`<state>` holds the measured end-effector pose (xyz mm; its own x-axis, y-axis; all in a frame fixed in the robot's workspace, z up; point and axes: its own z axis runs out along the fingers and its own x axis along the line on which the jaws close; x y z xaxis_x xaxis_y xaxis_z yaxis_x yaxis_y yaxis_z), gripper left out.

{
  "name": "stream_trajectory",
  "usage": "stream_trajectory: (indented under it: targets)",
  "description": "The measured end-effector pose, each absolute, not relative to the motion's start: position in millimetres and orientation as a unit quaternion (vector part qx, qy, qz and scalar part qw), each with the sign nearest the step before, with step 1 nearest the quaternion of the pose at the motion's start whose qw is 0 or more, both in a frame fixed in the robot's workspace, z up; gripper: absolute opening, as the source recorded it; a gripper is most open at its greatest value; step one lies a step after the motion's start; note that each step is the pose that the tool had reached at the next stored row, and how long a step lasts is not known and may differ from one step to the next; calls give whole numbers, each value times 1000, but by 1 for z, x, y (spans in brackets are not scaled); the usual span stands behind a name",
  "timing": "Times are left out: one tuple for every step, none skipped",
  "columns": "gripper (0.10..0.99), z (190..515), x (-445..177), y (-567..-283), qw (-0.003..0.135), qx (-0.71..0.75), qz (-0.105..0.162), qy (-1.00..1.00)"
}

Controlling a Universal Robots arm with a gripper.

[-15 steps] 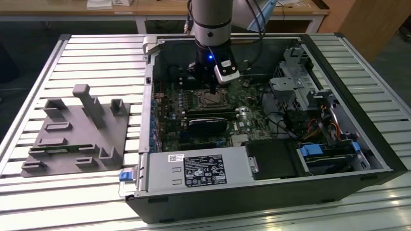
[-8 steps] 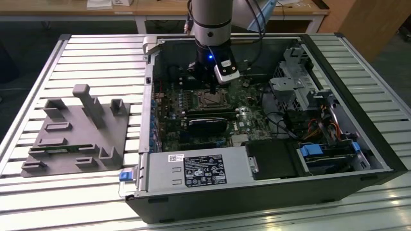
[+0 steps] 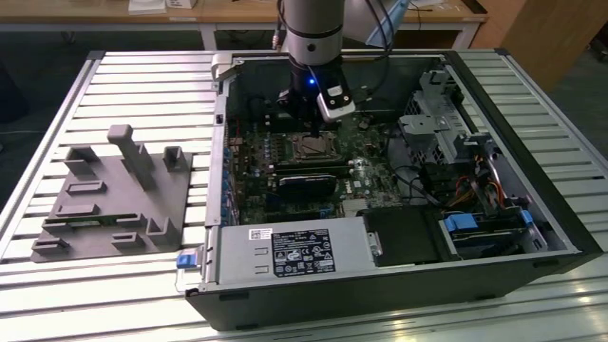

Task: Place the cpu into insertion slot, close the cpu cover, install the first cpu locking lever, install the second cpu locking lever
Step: 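Install the second cpu locking lever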

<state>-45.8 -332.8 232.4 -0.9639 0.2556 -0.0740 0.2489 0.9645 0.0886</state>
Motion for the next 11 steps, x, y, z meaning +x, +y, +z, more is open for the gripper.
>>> stream_trajectory:
  targets:
    - [106, 233, -46, -333, 42, 127, 39, 990]
    - [106, 234, -46, -333, 43, 127, 38, 990]
    - [106, 234, -46, -333, 43, 127, 38, 990]
    - [106, 234, -46, -333, 43, 127, 37, 990]
    - [106, 234, -46, -333, 43, 127, 37, 990]
    - [106, 234, -46, -334, 43, 127, 36, 990]
    - [106, 234, -46, -335, 43, 127, 36, 990]
    - [106, 234, -46, -336, 43, 127, 36, 990]
    - [106, 234, -46, -337, 43, 127, 36, 990]
    - [106, 234, -46, -338, 43, 127, 36, 990]
    - [106, 234, -46, -339, 43, 127, 35, 990]
